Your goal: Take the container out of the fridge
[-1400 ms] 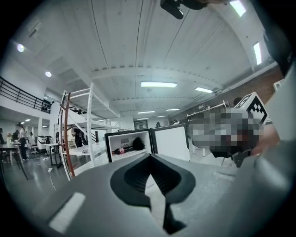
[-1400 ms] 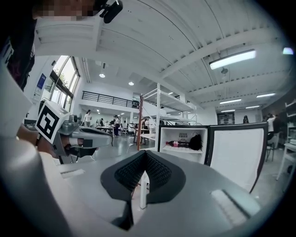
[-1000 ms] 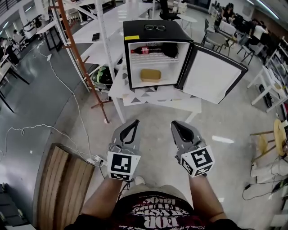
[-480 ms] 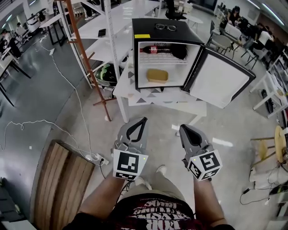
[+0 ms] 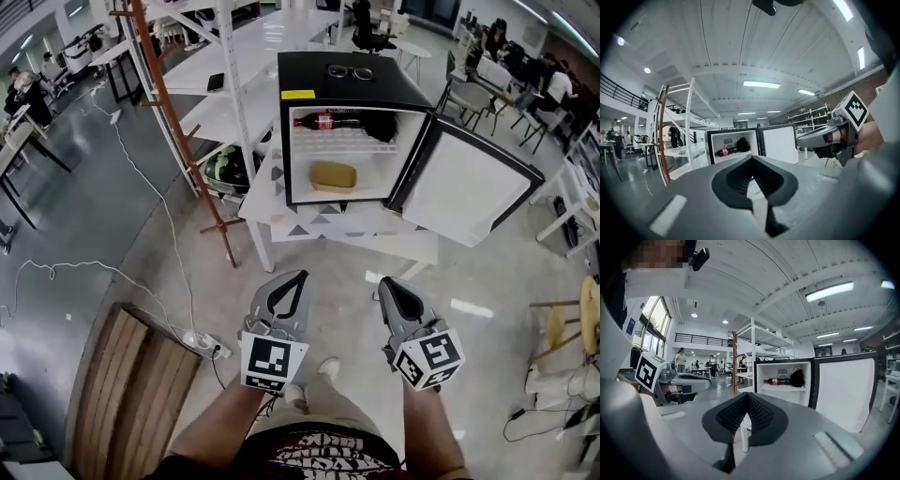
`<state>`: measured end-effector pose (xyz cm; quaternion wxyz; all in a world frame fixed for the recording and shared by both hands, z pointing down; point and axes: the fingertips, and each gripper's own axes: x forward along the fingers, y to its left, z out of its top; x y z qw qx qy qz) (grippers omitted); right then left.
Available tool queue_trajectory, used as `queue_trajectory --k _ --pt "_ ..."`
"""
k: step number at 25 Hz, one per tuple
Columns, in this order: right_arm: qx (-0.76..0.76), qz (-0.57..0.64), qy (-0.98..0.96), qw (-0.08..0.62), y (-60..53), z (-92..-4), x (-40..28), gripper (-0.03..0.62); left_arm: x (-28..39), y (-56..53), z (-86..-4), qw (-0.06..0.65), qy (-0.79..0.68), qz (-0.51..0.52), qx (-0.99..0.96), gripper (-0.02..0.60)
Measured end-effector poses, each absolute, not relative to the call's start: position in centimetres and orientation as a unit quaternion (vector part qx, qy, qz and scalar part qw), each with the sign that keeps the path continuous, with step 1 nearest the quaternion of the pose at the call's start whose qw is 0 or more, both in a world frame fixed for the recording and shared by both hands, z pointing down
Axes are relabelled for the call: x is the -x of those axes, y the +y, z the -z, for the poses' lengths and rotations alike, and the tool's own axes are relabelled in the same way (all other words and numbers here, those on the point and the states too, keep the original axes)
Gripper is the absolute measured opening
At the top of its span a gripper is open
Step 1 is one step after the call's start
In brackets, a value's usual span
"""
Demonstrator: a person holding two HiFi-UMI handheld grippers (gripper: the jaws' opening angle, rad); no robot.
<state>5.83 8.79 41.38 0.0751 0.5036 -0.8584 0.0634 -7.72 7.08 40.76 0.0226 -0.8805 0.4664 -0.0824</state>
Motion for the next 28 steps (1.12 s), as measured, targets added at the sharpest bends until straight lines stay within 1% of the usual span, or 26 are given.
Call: queue_trajectory --k 14,28 --pt "-0.479 -0.067 -0.872 0.079 2.9 -41.8 -5.3 0.026 7.7 1.1 -40.6 0.019 0.482 0.084 0.872 0.000" --pt "-0.457 -0.063 -0.884 0.075 -2.4 -41.4 -5.2 0.026 6.2 -3.4 -40.5 0.019 0.483 0.093 0.871 0.000"
